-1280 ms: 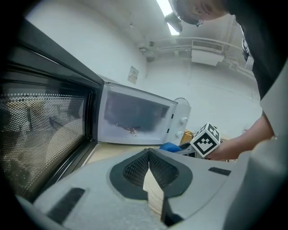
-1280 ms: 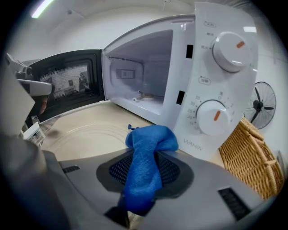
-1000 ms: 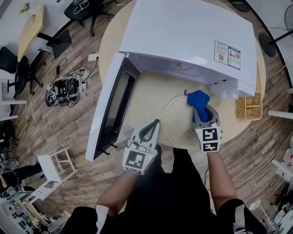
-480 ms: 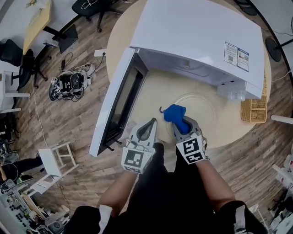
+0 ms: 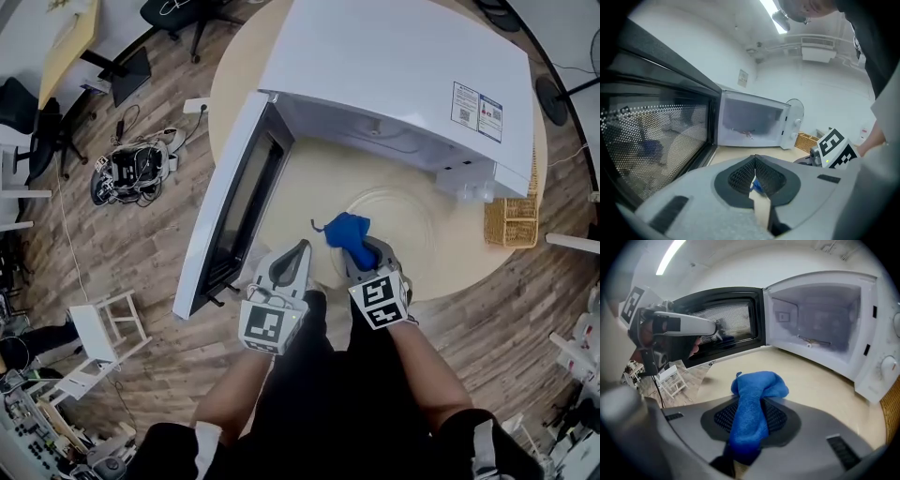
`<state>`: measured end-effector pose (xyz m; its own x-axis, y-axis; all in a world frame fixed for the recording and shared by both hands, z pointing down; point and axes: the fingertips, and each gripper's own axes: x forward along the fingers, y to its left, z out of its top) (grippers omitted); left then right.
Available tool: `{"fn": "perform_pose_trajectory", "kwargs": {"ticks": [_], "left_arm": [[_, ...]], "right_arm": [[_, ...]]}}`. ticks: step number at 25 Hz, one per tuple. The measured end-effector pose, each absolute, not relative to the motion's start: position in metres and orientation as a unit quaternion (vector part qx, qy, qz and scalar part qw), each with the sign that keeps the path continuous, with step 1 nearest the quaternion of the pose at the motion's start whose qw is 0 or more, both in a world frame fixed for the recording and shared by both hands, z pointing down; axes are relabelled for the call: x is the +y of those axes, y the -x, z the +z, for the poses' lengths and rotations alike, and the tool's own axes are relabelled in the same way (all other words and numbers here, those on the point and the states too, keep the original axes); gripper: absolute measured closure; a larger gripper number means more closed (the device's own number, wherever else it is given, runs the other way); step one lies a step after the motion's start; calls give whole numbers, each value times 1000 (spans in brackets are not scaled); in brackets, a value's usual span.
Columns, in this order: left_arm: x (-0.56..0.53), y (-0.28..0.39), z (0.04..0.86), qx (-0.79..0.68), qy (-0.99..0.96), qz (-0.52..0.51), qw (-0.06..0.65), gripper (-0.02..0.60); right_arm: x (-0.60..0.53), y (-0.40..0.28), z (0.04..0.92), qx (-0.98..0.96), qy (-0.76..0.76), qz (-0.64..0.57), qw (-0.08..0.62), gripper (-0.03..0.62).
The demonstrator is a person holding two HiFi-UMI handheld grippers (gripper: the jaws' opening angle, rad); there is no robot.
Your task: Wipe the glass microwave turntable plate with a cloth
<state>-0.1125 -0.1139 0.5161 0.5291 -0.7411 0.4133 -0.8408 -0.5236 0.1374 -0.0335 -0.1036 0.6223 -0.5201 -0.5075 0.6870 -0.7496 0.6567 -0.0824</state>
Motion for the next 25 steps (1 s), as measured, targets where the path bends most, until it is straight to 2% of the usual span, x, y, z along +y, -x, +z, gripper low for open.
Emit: {"fn": "perform_pose_trajectory", "kwargs": {"ticks": [16,25], "left_arm": [[-113,82,523,-440,-869,147,173,575],[-110,53,528,-413,-882,148,173,575]], "right_arm": [[-124,-89,627,-779,-486,212,334,491],[-126,-135,627,-748,-530,207,343,491]]}}
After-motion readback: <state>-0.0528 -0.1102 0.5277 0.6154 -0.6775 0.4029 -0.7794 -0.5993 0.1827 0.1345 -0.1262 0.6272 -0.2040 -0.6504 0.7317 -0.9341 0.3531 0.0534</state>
